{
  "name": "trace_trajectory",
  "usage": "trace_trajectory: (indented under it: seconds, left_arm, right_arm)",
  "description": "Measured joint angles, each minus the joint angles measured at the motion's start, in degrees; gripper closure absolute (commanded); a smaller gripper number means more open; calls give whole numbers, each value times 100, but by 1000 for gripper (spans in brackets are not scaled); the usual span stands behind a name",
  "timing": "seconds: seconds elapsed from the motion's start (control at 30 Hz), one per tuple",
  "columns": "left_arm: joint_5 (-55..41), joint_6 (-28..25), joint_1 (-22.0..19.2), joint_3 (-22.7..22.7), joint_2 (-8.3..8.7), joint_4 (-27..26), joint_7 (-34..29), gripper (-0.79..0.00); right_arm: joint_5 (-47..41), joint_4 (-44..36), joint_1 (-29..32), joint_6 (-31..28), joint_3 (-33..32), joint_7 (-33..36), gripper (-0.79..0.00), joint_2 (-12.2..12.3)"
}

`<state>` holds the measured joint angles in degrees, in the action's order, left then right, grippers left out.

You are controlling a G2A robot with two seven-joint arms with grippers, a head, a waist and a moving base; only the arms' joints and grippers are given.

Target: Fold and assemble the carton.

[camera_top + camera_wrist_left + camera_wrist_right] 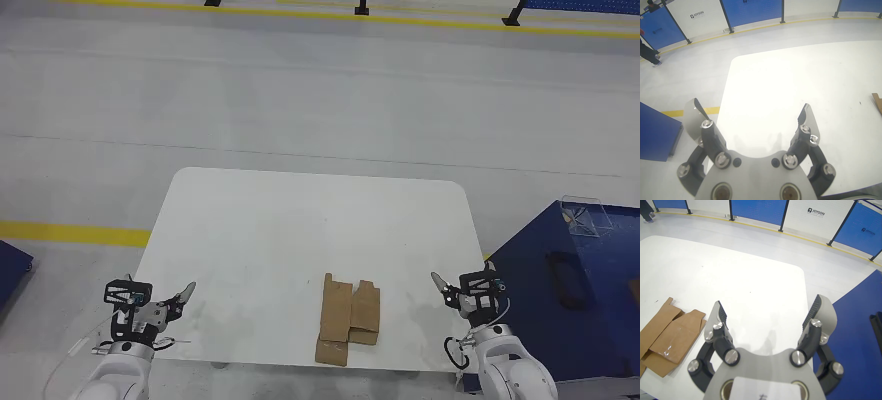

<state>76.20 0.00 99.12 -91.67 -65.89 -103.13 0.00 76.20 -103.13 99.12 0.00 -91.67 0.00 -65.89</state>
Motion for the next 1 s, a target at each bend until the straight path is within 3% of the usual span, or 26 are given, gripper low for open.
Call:
trace_trajectory:
  seconds: [0.77,0.87,0.9,1.0]
  left_arm:
    - [0,0,0,0,0,0,0,-785]
    - [0,0,0,0,0,0,0,-785]
    - [0,0,0,0,0,0,0,-785]
    - [0,0,0,0,0,0,0,-785]
  right_arm:
    - [-117,-39,42,-118,9,118,-785,7]
    - [-1182,32,-153,-1177,-308,1181,-785,90]
    - [-1943,192,-338,-1838,-436,1927,-785,130]
    - [-4309,875,-942,-3008,-502,4052,-785,225]
